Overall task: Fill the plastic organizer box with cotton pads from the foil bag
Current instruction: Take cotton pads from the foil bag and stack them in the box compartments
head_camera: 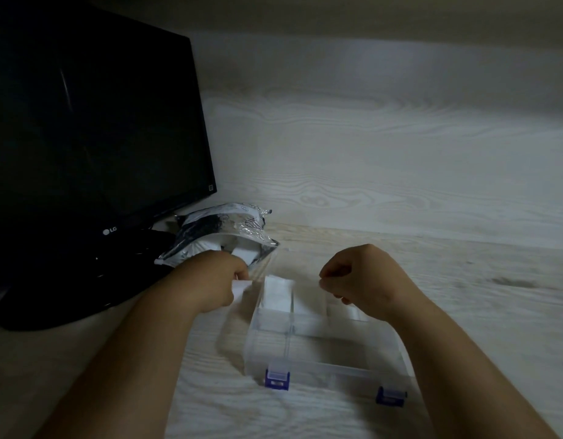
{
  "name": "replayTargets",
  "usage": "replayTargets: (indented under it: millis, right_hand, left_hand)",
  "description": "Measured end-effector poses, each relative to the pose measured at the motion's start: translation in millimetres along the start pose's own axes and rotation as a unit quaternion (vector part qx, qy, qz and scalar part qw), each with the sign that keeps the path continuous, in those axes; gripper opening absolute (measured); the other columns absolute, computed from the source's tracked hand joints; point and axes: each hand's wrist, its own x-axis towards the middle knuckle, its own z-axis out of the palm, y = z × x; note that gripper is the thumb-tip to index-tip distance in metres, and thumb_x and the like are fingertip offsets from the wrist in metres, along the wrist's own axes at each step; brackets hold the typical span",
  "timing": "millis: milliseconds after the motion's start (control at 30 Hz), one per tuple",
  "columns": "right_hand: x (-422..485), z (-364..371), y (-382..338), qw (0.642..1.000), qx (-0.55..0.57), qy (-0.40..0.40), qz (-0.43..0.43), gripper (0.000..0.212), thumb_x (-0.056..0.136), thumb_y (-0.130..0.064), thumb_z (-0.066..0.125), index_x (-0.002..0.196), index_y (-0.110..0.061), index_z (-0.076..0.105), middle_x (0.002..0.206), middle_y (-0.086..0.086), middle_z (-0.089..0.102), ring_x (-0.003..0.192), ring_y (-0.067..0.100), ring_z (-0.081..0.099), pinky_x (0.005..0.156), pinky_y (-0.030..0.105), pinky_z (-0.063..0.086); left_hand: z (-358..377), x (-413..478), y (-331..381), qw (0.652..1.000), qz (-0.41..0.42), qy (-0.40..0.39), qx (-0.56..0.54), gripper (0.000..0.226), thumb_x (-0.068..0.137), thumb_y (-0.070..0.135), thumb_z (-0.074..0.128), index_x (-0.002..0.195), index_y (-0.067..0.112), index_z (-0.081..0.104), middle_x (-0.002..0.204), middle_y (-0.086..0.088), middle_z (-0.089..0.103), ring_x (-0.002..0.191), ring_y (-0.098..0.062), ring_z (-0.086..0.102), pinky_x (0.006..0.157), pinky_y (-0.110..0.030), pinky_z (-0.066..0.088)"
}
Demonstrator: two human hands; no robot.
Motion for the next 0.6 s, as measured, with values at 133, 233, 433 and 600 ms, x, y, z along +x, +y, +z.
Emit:
replayTargets:
  millis: [133,233,433,600]
  right_hand:
    - [-0.7,-0.9,0.1,1.0,0.005,0.004,0.001,0.003,0.086,-0.025,0.071,0.087,-0.025,0.073,0.072,-0.011,0.068,0.065,0.003,0.065,0.07,0.025,0.058]
    - [-1.3,-1.3,0.0,1.0,0.007,0.009,0.001,0.002,0.086,-0.025,0.071,0.086,-0.026,0.073,0.073,-0.011,0.068,0.067,0.004,0.065,0.07,0.026,0.058]
    - [-1.3,-1.3,-0.8,0.997,0.066,0.015,0.02,0.002,0.086,-0.023,0.07,0.084,-0.021,0.071,0.07,-0.002,0.072,0.06,0.01,0.069,0.067,0.029,0.06]
    - [-4.2,-6.0,-7.1,0.973,0.223,0.006,0.054,0.013,0.085,-0.016,0.072,0.085,-0.004,0.065,0.074,0.01,0.073,0.073,0.024,0.073,0.071,0.035,0.062]
  left_hand:
    - [2.4,1.9,-0.6,0.999,0.01,0.035,-0.025,0.025,0.09,0.018,0.058,0.112,0.029,0.065,0.111,0.005,0.064,0.1,-0.013,0.059,0.078,-0.024,0.046]
    - [2.9,6.8,1.3,0.984,0.022,0.115,-0.135,0.037,0.084,0.006,0.064,0.112,0.031,0.064,0.102,0.01,0.061,0.097,-0.011,0.058,0.074,-0.02,0.041]
    - [-6.8,7.9,24.7,0.89,0.003,0.162,-0.426,0.048,0.082,-0.001,0.069,0.114,0.033,0.059,0.095,0.002,0.065,0.081,-0.007,0.063,0.065,-0.021,0.051]
    - [0.4,7.2,42.1,0.805,-0.003,0.084,-0.587,0.035,0.081,-0.01,0.067,0.093,0.019,0.053,0.083,-0.007,0.062,0.076,-0.018,0.064,0.067,-0.033,0.055]
